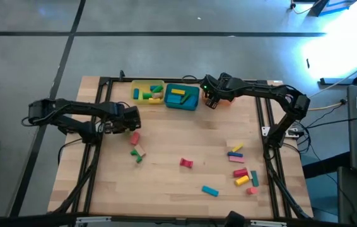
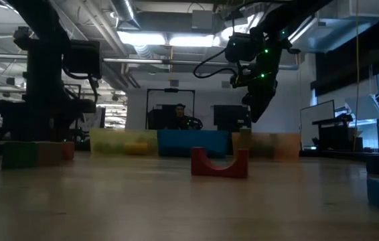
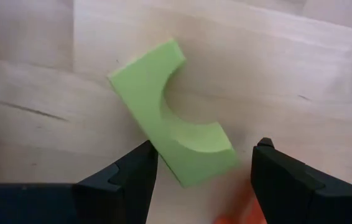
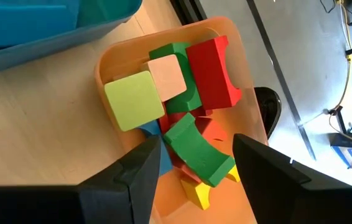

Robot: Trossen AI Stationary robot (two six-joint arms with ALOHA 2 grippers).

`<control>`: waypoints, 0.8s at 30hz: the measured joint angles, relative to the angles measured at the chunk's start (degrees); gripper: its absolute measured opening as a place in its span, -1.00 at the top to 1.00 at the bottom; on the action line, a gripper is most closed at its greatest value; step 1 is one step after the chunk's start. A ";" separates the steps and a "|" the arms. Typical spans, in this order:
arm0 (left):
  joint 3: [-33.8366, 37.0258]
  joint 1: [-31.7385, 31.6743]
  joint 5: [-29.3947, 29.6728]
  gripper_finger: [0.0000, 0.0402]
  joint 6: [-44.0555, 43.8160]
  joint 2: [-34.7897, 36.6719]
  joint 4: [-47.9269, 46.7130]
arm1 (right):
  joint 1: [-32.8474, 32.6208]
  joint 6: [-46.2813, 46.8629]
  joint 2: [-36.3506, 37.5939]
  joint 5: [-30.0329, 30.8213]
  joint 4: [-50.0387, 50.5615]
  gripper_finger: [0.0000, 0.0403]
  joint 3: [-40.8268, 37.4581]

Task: Sort blocks by size
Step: Put the light green arch block into the orange bin

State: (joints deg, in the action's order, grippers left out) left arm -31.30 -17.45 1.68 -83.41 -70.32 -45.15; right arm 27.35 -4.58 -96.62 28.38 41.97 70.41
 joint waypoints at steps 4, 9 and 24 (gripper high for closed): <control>0.01 -0.98 1.10 -0.10 1.61 0.00 -0.84 | 0.00 0.00 0.00 0.00 0.01 -0.02 0.00; 0.01 -2.64 3.03 -0.04 1.68 0.00 -0.93 | 0.00 0.00 0.00 0.00 0.08 -0.02 0.00; 3.76 -4.09 3.60 0.65 4.58 0.27 -0.29 | 0.00 0.00 0.00 -1.04 0.16 -0.02 0.00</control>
State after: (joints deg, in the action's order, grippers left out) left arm -27.54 -21.54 5.28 -78.84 -70.05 -45.44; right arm 27.35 -4.58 -96.62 27.34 42.13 70.41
